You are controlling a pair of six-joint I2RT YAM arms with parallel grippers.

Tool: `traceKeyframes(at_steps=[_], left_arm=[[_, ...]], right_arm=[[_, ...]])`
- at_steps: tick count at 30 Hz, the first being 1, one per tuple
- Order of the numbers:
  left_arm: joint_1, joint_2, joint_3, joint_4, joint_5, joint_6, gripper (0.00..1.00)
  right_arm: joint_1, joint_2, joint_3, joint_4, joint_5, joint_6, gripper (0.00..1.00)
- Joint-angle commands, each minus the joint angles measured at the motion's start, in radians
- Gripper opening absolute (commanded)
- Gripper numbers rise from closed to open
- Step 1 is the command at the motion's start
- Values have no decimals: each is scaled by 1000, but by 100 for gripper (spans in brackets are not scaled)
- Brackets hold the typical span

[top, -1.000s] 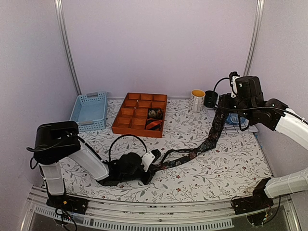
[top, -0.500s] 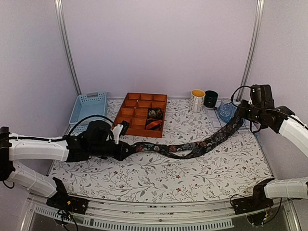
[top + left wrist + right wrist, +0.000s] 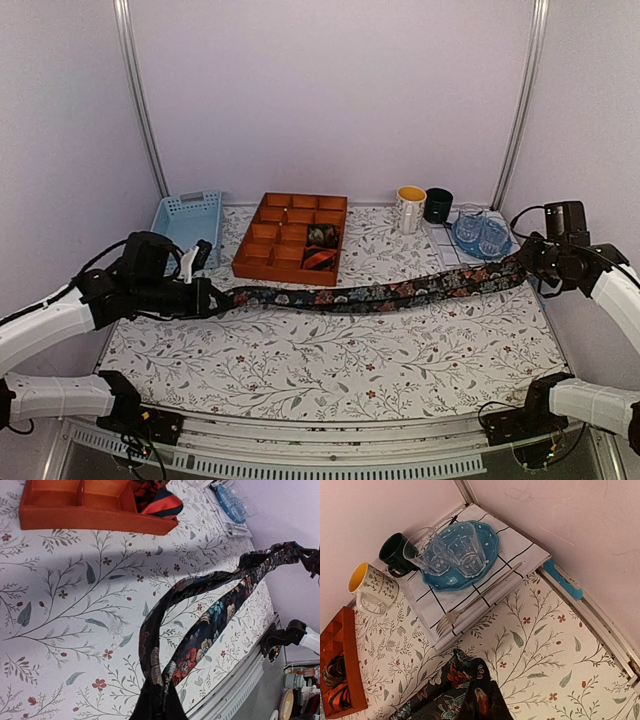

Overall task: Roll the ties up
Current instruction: Place the tie at the center of the board.

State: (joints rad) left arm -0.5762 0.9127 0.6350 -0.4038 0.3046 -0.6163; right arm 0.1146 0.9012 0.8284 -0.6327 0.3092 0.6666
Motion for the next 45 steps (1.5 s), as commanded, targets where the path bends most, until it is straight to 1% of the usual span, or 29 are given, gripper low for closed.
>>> traceKeyframes(at_steps=[1, 6, 10, 15, 23, 27, 31, 32, 33, 35, 36, 37, 39, 42, 45], left_arm=[[44, 85, -39, -4, 36, -21, 0], [70, 277, -141, 168, 94, -55, 0], [84, 403, -159, 253, 65, -81, 0], [90, 467, -104, 287, -11, -91, 0], [99, 663, 63, 268, -38, -15, 0], [99, 696, 90, 285, -46, -10, 0], [98, 697, 91, 297, -51, -15, 0], [98, 693, 86, 302, -53, -19, 0], [97, 688, 78, 306, -54, -24, 0], [98, 668, 50, 309, -74, -39, 0], [98, 655, 27, 308, -85, -52, 0], [98, 639, 6, 306, -95, -66, 0], [98, 595, -46, 307, -110, -102, 0], [99, 523, -110, 298, -142, -145, 0], [98, 461, -148, 285, -160, -174, 0]], right_arm=[[-24, 15, -20, -19, 37, 48, 0], [-61, 66, -103, 18, -16, 100, 0], [-64, 76, -192, 68, -40, 134, 0], [-63, 120, -260, 137, -81, 172, 0], [-63, 275, -284, 241, -68, 166, 0], [-64, 307, -308, 284, -91, 164, 0], [-63, 295, -324, 300, -113, 167, 0], [-63, 290, -321, 295, -114, 168, 5], [-64, 284, -316, 286, -105, 175, 16], [-64, 256, -298, 227, -67, 200, 42], [-64, 231, -288, 208, -55, 210, 53], [-64, 193, -282, 186, -43, 213, 61], [-64, 134, -259, 145, -23, 208, 67], [-36, 41, -215, 60, 41, 198, 69], [49, -46, -181, 10, 121, 184, 71]])
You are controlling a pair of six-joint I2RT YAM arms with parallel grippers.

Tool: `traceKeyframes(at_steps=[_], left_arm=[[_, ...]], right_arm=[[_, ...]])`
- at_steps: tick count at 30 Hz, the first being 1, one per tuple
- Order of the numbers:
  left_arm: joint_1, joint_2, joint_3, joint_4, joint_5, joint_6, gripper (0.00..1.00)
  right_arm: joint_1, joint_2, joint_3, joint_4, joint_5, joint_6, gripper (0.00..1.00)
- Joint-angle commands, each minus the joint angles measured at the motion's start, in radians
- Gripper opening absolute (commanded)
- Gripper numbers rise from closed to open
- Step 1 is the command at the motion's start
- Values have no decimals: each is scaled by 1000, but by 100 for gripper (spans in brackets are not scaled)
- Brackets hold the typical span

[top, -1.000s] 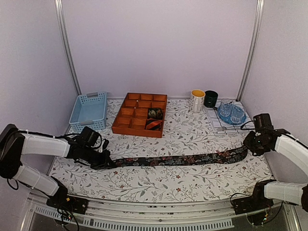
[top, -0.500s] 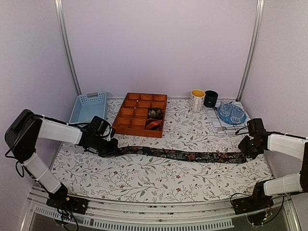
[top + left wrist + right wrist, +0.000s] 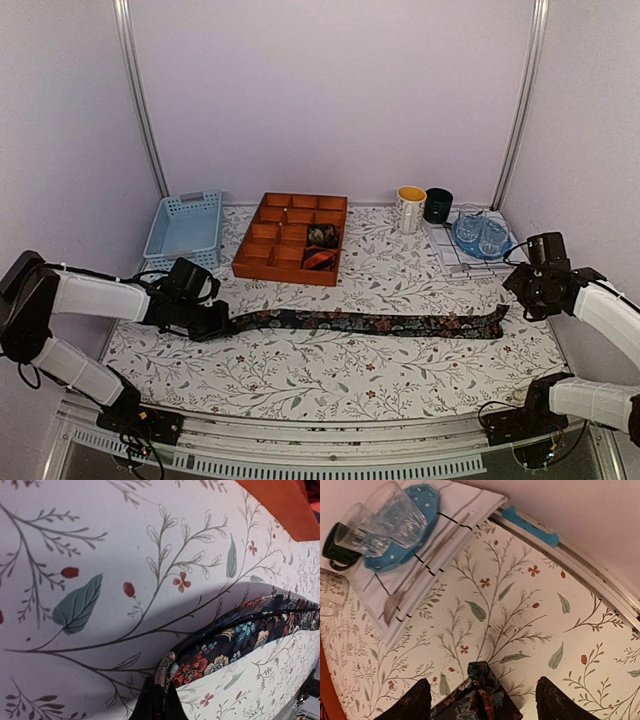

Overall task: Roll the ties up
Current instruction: Place the tie at the center of the board, then adjust the tie at the center of the board.

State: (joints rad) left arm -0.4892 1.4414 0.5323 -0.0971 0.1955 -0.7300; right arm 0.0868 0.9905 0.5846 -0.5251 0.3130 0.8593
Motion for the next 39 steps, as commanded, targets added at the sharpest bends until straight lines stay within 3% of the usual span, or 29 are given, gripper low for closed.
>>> traceKeyframes(at_steps=[1, 4, 7, 9, 14, 19, 20, 21, 27, 39], left_arm=[[11, -85, -48, -32, -58, -66, 0], [10, -123, -58, -53, -60, -76, 0], [5, -173, -77, -66, -51, -93, 0], [2, -210, -86, -76, -48, -102, 6], [1, -270, -97, -74, -43, -97, 52], [-2, -323, -86, -87, -41, -91, 82], [-3, -334, -83, -94, -47, -86, 96], [-4, -348, -81, -102, -54, -80, 100], [-6, -406, -80, -125, -109, -62, 100], [-5, -451, -144, -79, -148, -64, 100]], right_arm=[[100, -145, 78, -109, 117, -11, 71], [183, -125, 113, -100, 50, -35, 68], [272, -30, 128, -56, -95, -75, 57], [315, 42, 122, -26, -151, -47, 51], [317, 138, 42, 84, -204, 45, 41], [222, 206, 19, 88, -190, 72, 27], [200, 213, 15, 90, -197, 72, 25], [185, 217, 14, 89, -198, 71, 23], [119, 226, -18, 79, -173, 85, 15], [-11, 234, -92, 80, -160, 112, 14]])
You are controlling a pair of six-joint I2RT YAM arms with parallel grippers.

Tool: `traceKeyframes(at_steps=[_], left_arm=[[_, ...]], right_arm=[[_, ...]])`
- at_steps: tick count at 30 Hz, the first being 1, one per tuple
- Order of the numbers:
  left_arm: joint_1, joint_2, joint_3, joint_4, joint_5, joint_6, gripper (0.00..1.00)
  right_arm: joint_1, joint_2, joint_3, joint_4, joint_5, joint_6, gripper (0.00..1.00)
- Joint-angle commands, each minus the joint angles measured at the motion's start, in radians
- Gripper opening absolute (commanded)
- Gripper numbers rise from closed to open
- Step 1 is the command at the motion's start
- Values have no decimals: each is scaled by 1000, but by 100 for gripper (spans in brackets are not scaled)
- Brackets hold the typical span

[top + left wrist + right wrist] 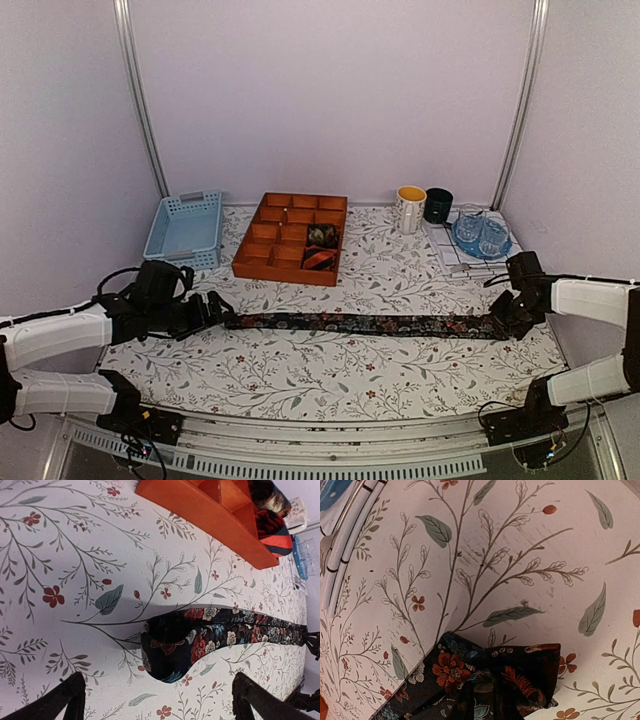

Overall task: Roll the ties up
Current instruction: Adjust the tie at the center of the board.

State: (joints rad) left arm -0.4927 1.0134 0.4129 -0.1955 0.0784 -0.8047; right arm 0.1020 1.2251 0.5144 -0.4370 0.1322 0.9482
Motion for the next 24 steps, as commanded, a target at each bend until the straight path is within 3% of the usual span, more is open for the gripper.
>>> traceKeyframes(at_steps=[1, 6, 11, 17, 24], left_arm=[[-1, -25, -27, 24, -32, 11, 100], [0, -24, -38, 34, -33, 21, 100], [-1, -35, -44, 43, -34, 20, 100], [-1, -27, -49, 67, -28, 16, 100], [-1, -8, -59, 94, -6, 9, 99]], right_arm=[[-31, -8, -24, -12, 21, 28, 15], [-36, -79, 3, -20, -34, -12, 27], [-31, -204, 96, -123, 8, -81, 37], [-37, -155, 141, -187, 37, -121, 34], [-79, -21, 72, -85, -95, -105, 25]])
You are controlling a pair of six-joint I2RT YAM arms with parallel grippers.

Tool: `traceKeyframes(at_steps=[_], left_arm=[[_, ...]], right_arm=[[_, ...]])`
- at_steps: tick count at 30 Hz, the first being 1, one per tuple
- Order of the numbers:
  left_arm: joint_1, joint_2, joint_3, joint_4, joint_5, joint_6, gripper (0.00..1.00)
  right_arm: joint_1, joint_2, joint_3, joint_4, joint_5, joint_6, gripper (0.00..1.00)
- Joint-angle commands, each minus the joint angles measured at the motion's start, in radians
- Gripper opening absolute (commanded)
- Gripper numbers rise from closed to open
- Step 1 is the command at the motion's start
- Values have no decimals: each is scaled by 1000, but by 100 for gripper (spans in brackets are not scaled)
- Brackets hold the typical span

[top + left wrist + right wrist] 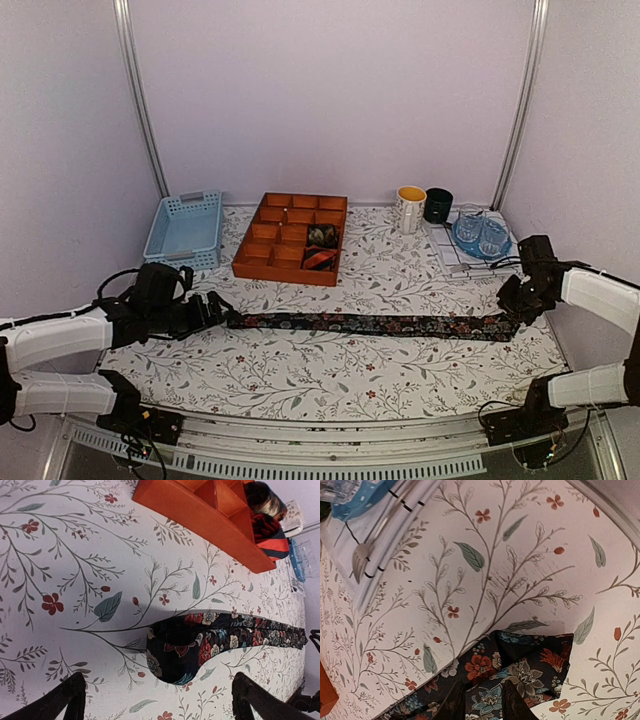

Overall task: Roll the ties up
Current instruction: Adjust the tie at the center of the board.

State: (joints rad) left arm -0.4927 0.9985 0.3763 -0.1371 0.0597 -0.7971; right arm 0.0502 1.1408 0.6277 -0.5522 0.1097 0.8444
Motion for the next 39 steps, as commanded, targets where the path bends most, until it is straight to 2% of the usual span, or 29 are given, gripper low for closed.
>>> traceKeyframes(at_steps=[1, 5, 11, 14, 17, 21, 26, 29, 31, 34, 39], left_arm=[[-1, 6, -24, 36, 9, 0, 99], [-1, -16, -29, 26, -5, 1, 99], [2, -56, -28, -8, -29, 7, 99], [5, -66, -31, -14, -34, 4, 99], [7, -68, -23, -25, -29, 8, 98], [5, -75, -7, -46, -26, 17, 97], [4, -66, 2, -37, 11, 24, 94], [1, -47, -7, 6, 63, 29, 91], [-12, -27, -9, 22, 85, 38, 90], [-38, 5, -3, 26, 87, 53, 90], [-78, 104, 22, 53, 72, 88, 88]], right_arm=[[-36, 79, -47, 38, -82, 3, 23], [-87, 116, -63, 61, -107, -8, 17], [-213, 130, -124, 94, -161, -42, 16], [-238, 126, -140, 112, -192, -53, 16], [-236, 81, -115, 102, -224, -67, 20], [-198, -51, -35, 45, -248, -82, 31], [-32, -163, 87, -15, -241, -98, 47], [97, -196, 114, 7, -233, -86, 50], [188, -205, 103, 82, -271, -87, 50], [333, -160, 92, 177, -312, -100, 50], [577, -9, 112, 273, -226, -132, 50]])
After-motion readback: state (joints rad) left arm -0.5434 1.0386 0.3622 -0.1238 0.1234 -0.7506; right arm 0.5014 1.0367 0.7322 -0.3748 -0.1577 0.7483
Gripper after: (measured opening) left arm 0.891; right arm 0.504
